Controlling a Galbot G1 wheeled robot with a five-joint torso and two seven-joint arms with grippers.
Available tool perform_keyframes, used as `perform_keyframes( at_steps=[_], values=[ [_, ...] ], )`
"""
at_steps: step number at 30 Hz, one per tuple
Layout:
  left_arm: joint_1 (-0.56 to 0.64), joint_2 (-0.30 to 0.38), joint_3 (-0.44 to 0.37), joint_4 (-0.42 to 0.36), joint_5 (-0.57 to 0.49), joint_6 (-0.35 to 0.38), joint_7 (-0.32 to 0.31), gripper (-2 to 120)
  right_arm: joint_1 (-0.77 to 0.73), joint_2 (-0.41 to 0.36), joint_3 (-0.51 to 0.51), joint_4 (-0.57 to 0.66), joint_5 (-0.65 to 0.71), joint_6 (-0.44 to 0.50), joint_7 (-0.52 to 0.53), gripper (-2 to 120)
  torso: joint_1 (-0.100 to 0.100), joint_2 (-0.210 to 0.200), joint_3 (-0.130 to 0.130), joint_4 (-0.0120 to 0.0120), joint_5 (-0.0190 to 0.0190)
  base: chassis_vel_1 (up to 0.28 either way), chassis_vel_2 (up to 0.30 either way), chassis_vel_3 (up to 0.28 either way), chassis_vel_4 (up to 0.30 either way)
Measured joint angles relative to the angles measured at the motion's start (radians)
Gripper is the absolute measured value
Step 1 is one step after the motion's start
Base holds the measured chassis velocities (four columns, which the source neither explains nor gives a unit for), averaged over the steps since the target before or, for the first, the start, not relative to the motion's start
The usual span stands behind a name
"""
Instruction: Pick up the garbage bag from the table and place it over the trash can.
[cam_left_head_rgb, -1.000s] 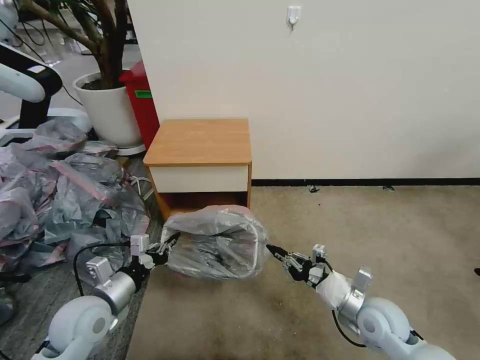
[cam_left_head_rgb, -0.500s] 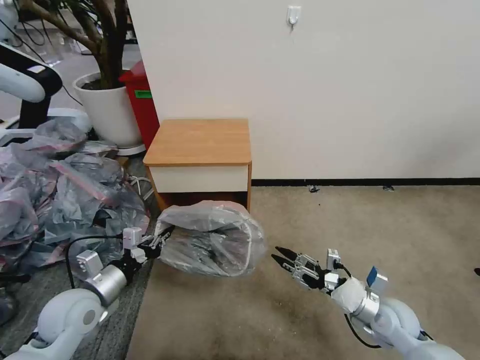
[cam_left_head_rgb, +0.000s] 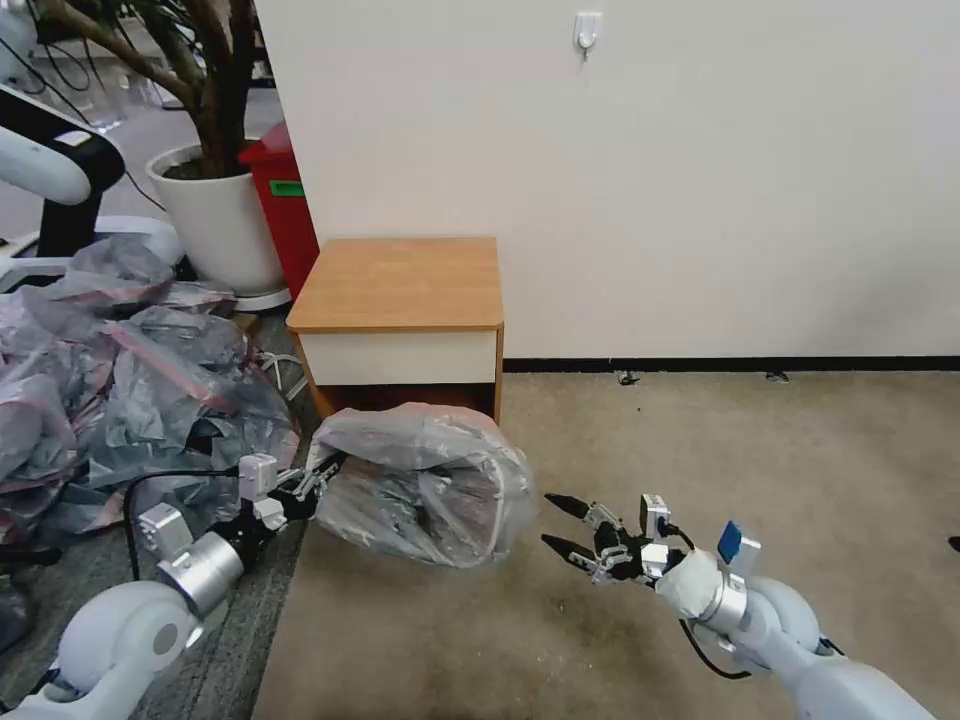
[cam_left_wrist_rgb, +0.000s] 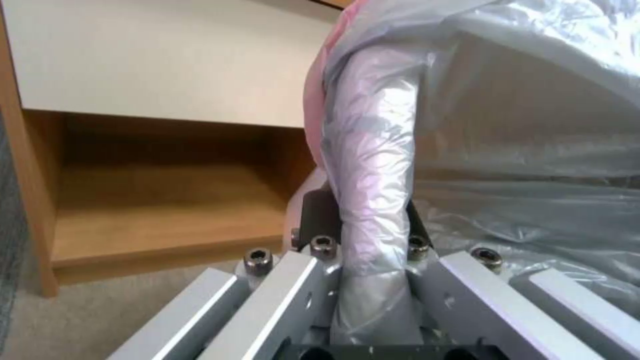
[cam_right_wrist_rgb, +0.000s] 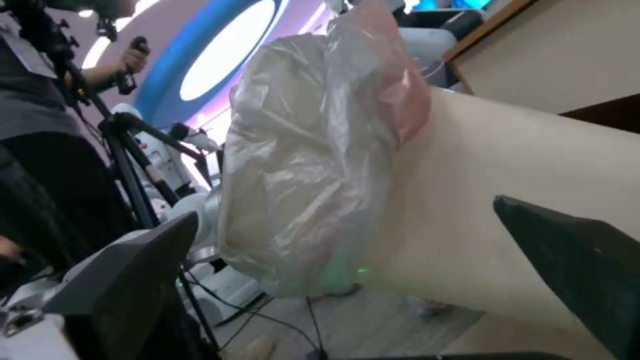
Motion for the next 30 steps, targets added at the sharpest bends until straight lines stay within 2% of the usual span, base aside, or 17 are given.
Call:
perform_keyframes(
  at_steps=[7, 11, 17, 22, 23, 30],
  values=[
    [0.016, -0.001, 0.000, -0.011, 0.004, -0.005, 0.005, 3, 0.045, -0.002, -0.038, -0.017, 0.001, -0.004, -0.010, 111, 0.000, 0.000, 0.000, 0.0000, 0.0000, 0.000, 0.000, 0.000, 0.000],
    [0.017, 0.000, -0.001, -0.011, 0.005, -0.007, 0.006, 3, 0.054, -0.002, -0.049, -0.016, 0.004, -0.005, -0.010, 108, 0.000, 0.000, 0.000, 0.0000, 0.0000, 0.000, 0.000, 0.000, 0.000],
    [0.014, -0.002, 0.004, -0.008, 0.008, -0.007, 0.006, 3, 0.057, 0.002, -0.057, -0.013, 0.005, -0.006, -0.019, 97, 0.000, 0.000, 0.000, 0.0000, 0.0000, 0.000, 0.000, 0.000, 0.000],
    [0.013, -0.004, 0.007, -0.001, 0.016, -0.007, 0.006, 3, 0.059, 0.003, -0.057, -0.012, 0.005, -0.018, -0.047, 78, 0.000, 0.000, 0.000, 0.0000, 0.0000, 0.000, 0.000, 0.000, 0.000],
    [0.013, -0.004, 0.007, -0.001, 0.016, -0.007, 0.006, 3, 0.059, 0.003, -0.057, -0.012, 0.005, -0.018, -0.047, 78, 0.000, 0.000, 0.000, 0.0000, 0.0000, 0.000, 0.000, 0.000, 0.000],
    [0.010, -0.008, 0.017, 0.017, 0.031, -0.007, 0.006, 3, 0.061, 0.006, -0.056, -0.014, 0.012, -0.025, -0.065, 48, 0.000, 0.000, 0.000, 0.0000, 0.0000, 0.000, 0.000, 0.000, 0.000]
  ],
)
